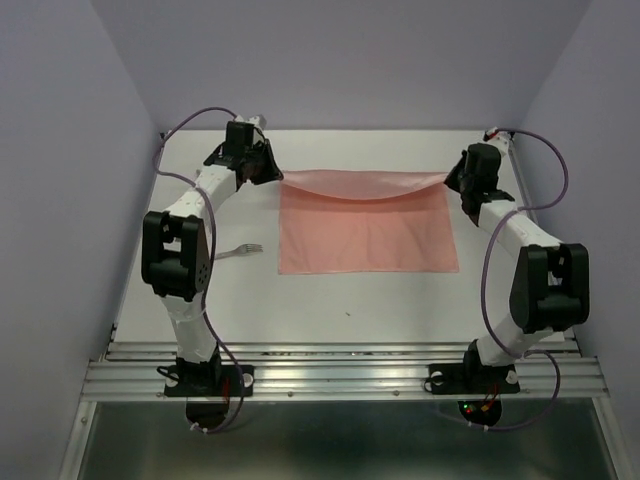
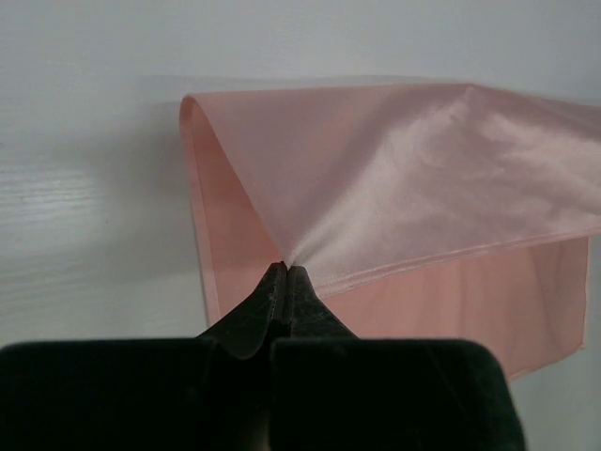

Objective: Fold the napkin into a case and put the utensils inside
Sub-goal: Fold and flatten the napkin at the center of the board.

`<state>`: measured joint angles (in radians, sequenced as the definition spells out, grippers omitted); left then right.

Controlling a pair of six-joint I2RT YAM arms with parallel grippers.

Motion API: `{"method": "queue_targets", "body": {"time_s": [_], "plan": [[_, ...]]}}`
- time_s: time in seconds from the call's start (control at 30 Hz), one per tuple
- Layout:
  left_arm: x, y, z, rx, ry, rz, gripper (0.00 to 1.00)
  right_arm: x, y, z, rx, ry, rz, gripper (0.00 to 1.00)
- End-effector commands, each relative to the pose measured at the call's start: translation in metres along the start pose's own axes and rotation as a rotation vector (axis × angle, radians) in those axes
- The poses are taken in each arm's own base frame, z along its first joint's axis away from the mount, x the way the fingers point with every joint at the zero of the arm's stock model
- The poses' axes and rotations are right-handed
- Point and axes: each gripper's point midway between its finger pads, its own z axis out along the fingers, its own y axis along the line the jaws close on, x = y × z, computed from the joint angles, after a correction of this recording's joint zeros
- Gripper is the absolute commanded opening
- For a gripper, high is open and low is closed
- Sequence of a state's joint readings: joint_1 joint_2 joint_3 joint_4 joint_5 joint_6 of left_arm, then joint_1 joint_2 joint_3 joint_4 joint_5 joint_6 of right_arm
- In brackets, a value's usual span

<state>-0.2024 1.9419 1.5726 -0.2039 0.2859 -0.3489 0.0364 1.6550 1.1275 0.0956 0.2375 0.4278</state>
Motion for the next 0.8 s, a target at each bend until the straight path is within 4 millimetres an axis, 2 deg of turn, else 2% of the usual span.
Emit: {"method": "queue_targets", "body": {"time_s": [0.0, 0.03, 0.1, 0.13, 0.17, 0.2, 0.27, 0.33, 0.4, 0.43, 0.47, 0.5, 0.53, 0.67, 0.77], "plan": [[-0.011, -0.033, -0.053, 0.084, -0.087, 0.03, 0.0, -0.008, -0.001, -0.039, -0.04, 0.0, 0.032, 0.01], [-0.01, -0.037, -0.063, 0.092, -0.1, 0.035, 0.0, -0.004, -0.004, -0.044, -0.035, 0.011, 0.031, 0.01], [0.002, -0.038, -0.069, 0.098, -0.094, 0.039, 0.0, 0.003, -0.012, -0.056, -0.013, 0.02, 0.054, 0.01], [0.018, -0.031, -0.068, 0.087, -0.07, 0.029, 0.0, 0.007, -0.016, -0.061, -0.014, 0.019, 0.061, 0.01], [0.02, -0.033, -0.075, 0.094, -0.082, 0.027, 0.0, 0.026, -0.025, -0.066, -0.002, 0.05, 0.06, 0.01], [0.024, -0.032, -0.076, 0.095, -0.081, 0.019, 0.0, 0.025, -0.025, -0.074, -0.016, 0.041, 0.072, 0.01], [0.044, -0.031, -0.079, 0.095, -0.057, 0.015, 0.0, 0.037, -0.028, -0.081, -0.02, 0.068, 0.08, 0.01], [0.06, -0.037, -0.084, 0.114, -0.045, 0.011, 0.0, 0.056, -0.041, -0.092, 0.018, 0.113, 0.103, 0.01], [0.068, -0.044, -0.087, 0.134, -0.052, 0.018, 0.0, 0.068, -0.051, -0.103, 0.033, 0.116, 0.134, 0.01], [0.082, -0.046, -0.09, 0.139, -0.034, 0.024, 0.0, 0.072, -0.055, -0.106, 0.044, 0.115, 0.14, 0.01], [0.085, -0.043, -0.091, 0.129, -0.035, 0.024, 0.0, 0.075, -0.057, -0.11, 0.044, 0.115, 0.145, 0.01], [0.1, -0.039, -0.089, 0.114, -0.015, 0.026, 0.0, 0.08, -0.061, -0.114, 0.048, 0.117, 0.15, 0.01], [0.105, -0.037, -0.088, 0.108, -0.009, 0.021, 0.0, 0.084, -0.063, -0.117, 0.052, 0.129, 0.153, 0.01], [0.124, -0.029, -0.091, 0.096, 0.006, -0.008, 0.0, 0.099, -0.07, -0.122, 0.065, 0.16, 0.145, 0.01], [0.114, -0.028, -0.092, 0.085, -0.041, 0.005, 0.0, 0.105, -0.077, -0.124, 0.092, 0.178, 0.135, 0.01]]}}
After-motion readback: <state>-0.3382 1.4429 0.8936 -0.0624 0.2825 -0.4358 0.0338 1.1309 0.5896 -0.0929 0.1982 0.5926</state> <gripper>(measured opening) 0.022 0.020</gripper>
